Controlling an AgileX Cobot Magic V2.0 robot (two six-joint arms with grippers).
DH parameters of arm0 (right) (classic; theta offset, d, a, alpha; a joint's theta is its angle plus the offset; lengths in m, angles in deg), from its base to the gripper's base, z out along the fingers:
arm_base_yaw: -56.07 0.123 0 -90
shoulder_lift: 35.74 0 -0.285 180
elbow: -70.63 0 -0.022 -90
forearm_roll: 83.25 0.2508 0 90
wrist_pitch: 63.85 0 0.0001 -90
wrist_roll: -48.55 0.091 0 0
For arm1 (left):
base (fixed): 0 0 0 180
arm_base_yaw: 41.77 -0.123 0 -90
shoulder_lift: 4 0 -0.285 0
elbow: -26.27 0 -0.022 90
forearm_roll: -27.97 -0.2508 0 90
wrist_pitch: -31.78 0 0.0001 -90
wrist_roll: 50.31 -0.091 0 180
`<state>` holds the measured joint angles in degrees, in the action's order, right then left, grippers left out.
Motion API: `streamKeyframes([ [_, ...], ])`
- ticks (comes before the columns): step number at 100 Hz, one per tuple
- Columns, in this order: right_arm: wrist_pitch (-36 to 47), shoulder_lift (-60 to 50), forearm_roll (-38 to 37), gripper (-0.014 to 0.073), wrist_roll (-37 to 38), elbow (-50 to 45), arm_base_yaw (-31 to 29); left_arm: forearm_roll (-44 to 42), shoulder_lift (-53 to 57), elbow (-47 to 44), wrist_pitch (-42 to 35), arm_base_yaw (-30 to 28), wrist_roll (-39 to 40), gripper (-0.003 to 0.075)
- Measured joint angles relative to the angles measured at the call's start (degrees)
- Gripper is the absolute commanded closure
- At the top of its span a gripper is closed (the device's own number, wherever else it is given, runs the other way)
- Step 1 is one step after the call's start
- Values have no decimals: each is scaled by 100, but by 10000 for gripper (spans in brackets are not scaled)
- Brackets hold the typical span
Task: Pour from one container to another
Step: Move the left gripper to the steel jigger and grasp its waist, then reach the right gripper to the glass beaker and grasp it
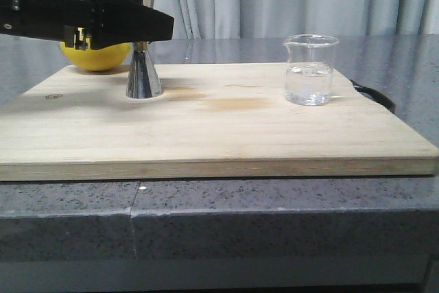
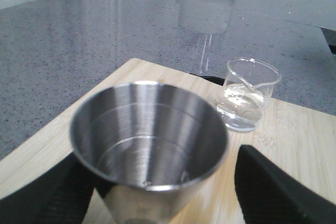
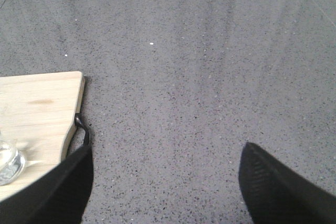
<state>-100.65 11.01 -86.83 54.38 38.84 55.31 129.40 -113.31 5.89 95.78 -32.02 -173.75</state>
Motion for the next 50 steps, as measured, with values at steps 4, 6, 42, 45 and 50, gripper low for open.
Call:
streamKeyframes([
  [4,0,0,0,75,0,0,0,0,0,0,-13,0,0,275],
  [6,0,0,0,75,0,0,0,0,0,0,-20,0,0,295],
  [42,0,0,9,75,0,0,0,0,0,0,-26,0,0,505],
  [45,0,0,9,75,0,0,0,0,0,0,-26,0,0,513],
  [50,0,0,9,75,0,0,0,-10,0,0,-26,0,0,517],
])
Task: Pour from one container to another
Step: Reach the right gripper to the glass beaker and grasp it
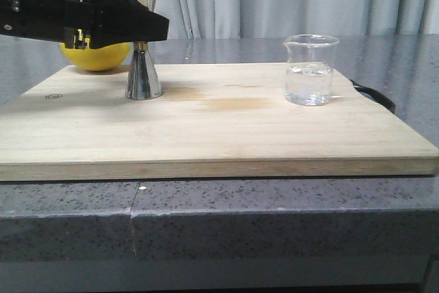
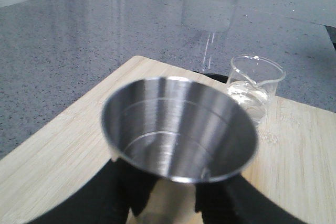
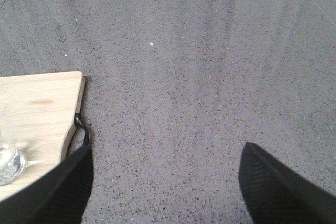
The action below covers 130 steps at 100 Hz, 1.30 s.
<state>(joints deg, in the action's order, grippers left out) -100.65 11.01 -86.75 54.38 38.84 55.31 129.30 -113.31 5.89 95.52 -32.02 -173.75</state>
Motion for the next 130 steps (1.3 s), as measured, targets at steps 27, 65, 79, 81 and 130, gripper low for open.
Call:
streamKeyframes([
  [27,349,128,732,75,-676,0,230,-7,0,0,167,0,0,522],
  [65,1245,1198,1248,75,-964,0,1758,-7,0,0,227,0,0,523],
  [79,1565,1653,1260,75,-964,-3,2278,-7,0,0,227,0,0,523],
  [81,1634,1710,1260,75,-964,-13,2338,-7,0,0,227,0,0,523],
  [130,5614,1894,1293,75,-964,-2334,3064,-7,-10,0,236,0,0,523],
])
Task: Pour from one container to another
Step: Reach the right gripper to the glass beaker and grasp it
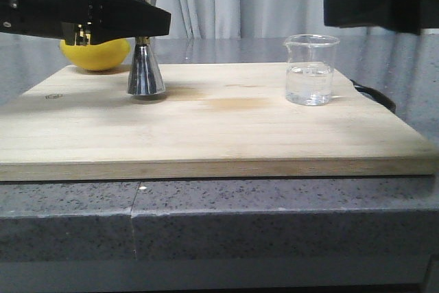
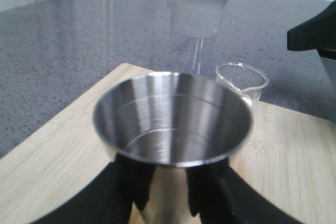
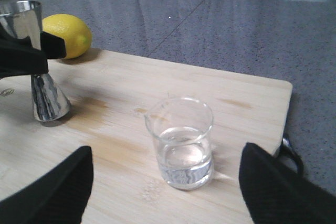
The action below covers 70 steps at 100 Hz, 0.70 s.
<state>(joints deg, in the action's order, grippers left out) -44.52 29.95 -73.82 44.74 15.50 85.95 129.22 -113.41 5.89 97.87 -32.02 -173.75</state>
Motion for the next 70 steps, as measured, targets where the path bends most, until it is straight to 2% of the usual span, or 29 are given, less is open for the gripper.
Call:
streamKeyframes([
  [20,1124,434,0,75,0,-441,131,0,0,0,0,0,0,523],
  [55,3029,1843,-132,75,0,-451,146,0,0,0,0,0,0,524],
  [70,3537,2391,-135,75,0,-384,146,0,0,0,0,0,0,524],
])
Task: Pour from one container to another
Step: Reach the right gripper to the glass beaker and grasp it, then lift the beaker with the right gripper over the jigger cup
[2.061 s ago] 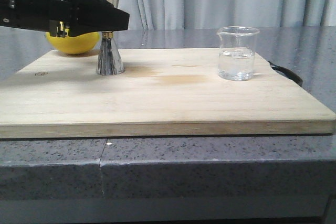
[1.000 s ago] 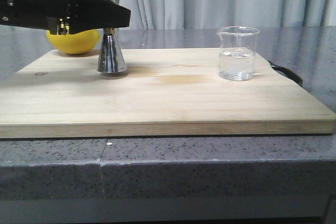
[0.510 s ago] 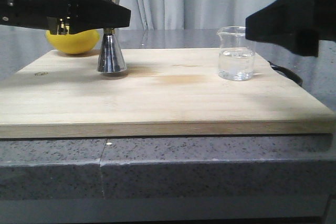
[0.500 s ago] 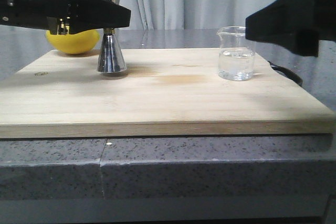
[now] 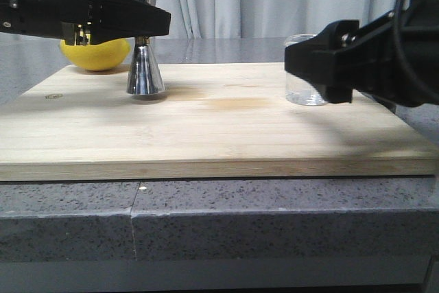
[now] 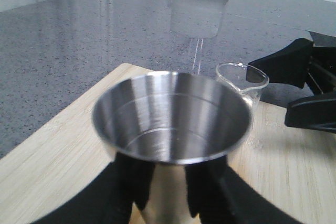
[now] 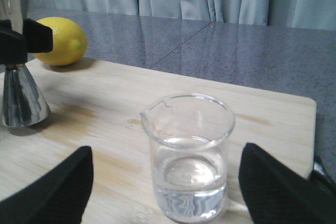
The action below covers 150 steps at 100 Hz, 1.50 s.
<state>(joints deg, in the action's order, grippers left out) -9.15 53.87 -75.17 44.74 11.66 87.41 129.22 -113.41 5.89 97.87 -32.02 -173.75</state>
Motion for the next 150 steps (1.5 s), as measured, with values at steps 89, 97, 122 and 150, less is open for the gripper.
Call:
streamKeyframes([
  [89,151,1011,-23,267,0,654,-167,0,0,0,0,0,0,533],
  [97,151,1011,-23,267,0,654,-169,0,0,0,0,0,0,533],
  [122,63,977,-23,267,0,654,-177,0,0,0,0,0,0,533],
  [150,-248,726,-23,267,0,654,-177,0,0,0,0,0,0,533],
])
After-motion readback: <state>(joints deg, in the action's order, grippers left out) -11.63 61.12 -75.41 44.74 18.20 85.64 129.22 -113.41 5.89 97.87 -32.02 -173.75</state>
